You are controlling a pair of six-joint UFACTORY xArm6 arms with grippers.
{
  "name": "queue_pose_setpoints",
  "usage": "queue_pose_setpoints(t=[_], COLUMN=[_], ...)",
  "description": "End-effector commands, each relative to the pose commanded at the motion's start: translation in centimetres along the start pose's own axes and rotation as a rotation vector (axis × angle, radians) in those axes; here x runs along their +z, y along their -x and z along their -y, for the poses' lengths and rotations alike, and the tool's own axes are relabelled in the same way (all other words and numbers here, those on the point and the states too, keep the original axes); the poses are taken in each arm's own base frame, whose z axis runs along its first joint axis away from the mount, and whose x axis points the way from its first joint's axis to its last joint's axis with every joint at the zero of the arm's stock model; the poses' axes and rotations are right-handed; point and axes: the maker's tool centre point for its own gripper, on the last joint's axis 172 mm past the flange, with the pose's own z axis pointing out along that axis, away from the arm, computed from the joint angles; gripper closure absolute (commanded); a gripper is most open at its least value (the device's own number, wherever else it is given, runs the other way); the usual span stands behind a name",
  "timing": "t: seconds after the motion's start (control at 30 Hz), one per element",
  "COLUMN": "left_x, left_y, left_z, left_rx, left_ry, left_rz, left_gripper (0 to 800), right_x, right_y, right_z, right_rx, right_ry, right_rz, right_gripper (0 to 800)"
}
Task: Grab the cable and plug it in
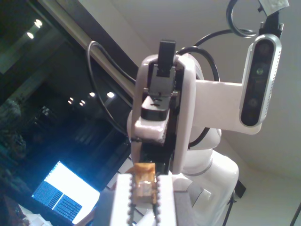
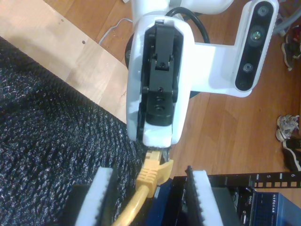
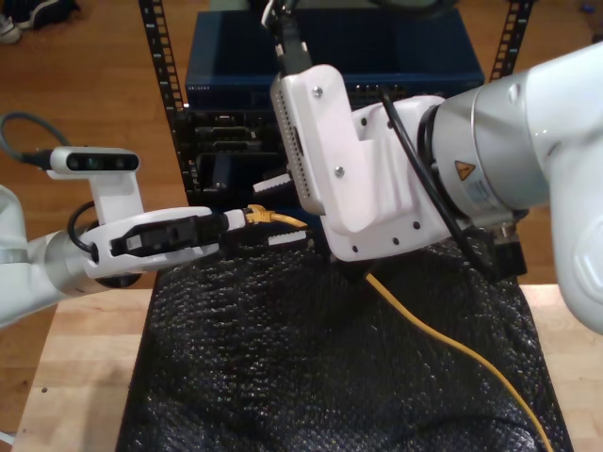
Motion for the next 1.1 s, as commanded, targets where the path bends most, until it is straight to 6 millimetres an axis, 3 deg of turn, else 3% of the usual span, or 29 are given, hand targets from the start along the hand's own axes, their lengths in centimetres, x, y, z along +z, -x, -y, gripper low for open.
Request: queue_pose_setpoints(t=[0.57,1.1], left_x=[0.03,-0.21], left_y=[0.07,0.17], left_z=[0.08,0.27], left_rx=[-0.014,-0.073], left_ry=[0.002,0.007], left_rz=[0.002,-0.007], left_gripper=[792,791], right_x=[-0.03,0.17], right_y=[0.23,0.32], right_z=[-0.44,-0.26], right_rx=[0.004,0.006], right_ry=[0.018,0.015], right_rz=[0.005,0.006], right_gripper=[550,551])
